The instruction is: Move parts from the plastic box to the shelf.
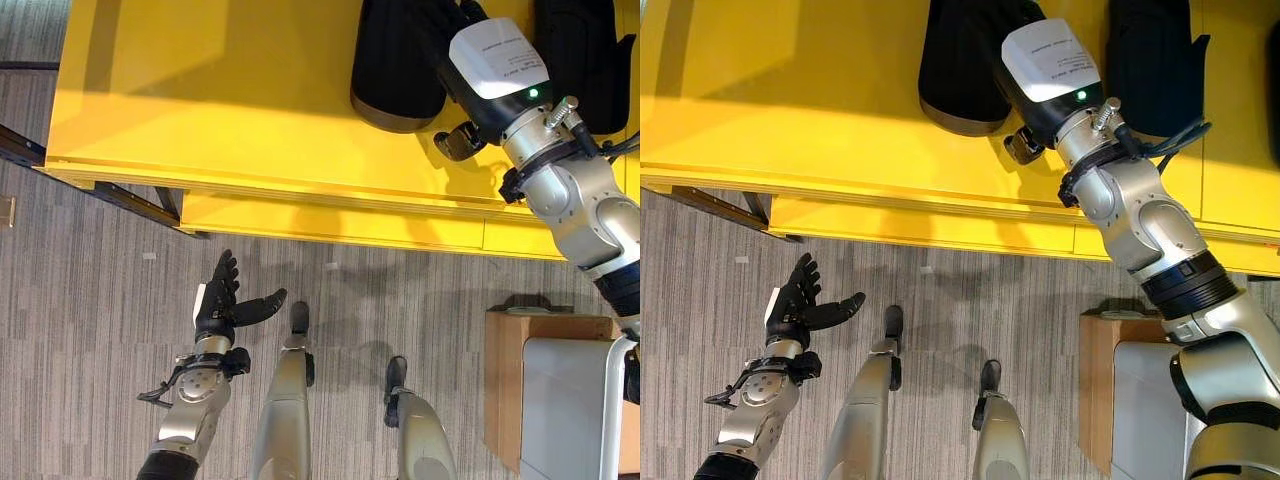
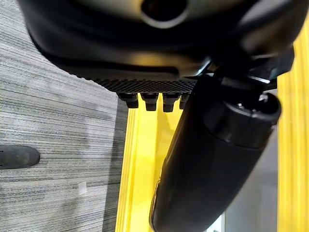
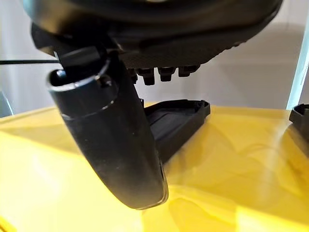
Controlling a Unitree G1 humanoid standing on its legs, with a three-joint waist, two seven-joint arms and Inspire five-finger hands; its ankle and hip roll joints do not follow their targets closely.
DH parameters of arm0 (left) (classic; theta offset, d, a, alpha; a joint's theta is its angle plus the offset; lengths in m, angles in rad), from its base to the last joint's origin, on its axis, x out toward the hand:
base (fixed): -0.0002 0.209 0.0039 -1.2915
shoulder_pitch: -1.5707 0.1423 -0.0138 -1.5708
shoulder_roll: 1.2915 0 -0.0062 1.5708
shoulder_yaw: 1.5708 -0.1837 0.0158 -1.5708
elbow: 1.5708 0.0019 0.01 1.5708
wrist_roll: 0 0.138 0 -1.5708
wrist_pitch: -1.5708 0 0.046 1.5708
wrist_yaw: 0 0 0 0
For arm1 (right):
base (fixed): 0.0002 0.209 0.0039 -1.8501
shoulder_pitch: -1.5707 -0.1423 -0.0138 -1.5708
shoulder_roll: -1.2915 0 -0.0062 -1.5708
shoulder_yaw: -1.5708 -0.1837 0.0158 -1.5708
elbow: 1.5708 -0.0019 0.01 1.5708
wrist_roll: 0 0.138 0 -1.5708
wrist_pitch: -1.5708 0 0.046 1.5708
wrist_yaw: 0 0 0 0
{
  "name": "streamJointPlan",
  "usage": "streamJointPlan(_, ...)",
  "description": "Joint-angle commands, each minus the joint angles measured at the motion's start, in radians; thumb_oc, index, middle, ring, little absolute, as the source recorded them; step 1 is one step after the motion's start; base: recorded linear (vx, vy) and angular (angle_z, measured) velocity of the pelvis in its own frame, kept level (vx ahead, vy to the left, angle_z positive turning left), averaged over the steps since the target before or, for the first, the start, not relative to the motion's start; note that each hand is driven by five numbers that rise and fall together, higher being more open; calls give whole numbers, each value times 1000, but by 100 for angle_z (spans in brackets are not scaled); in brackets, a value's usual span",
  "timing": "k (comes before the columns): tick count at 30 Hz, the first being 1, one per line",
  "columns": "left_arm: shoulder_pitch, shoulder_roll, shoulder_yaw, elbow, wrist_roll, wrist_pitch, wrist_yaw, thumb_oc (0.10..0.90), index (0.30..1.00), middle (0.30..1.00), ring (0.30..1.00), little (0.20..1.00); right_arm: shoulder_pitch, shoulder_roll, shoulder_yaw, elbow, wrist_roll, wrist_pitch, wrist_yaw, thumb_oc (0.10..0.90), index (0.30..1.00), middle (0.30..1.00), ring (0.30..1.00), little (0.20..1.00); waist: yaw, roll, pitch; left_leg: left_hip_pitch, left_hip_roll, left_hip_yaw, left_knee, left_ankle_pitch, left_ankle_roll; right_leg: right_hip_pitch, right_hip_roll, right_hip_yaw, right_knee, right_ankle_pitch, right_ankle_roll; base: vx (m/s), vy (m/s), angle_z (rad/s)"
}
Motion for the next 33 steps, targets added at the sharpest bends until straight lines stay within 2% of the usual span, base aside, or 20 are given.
streamJointPlan(1,46,43,34,-117,44,-83,-14,900,1000,1000,1000,1000,-140,-75,-7,-81,-44,-34,-12,900,1000,1000,1000,1000,1,-8,-79,2,122,-22,107,-130,-86,8,-21,1,38,-15,-47,0,0,0)
streamJointPlan(9,60,46,45,-122,45,-76,-20,900,1000,1000,1000,1000,-159,-167,65,-148,-28,-65,60,900,1000,1000,1000,1000,-3,-21,-78,0,123,-23,108,-131,-89,14,-18,1,32,-19,-47,0,0,0)
streamJointPlan(33,67,48,59,-138,61,-70,-25,900,1000,1000,1000,1000,-211,-299,185,-203,14,-98,142,900,1000,1000,1000,1000,-13,-40,-76,7,126,-20,90,-116,-92,25,-16,-5,13,-7,-44,0,0,0)
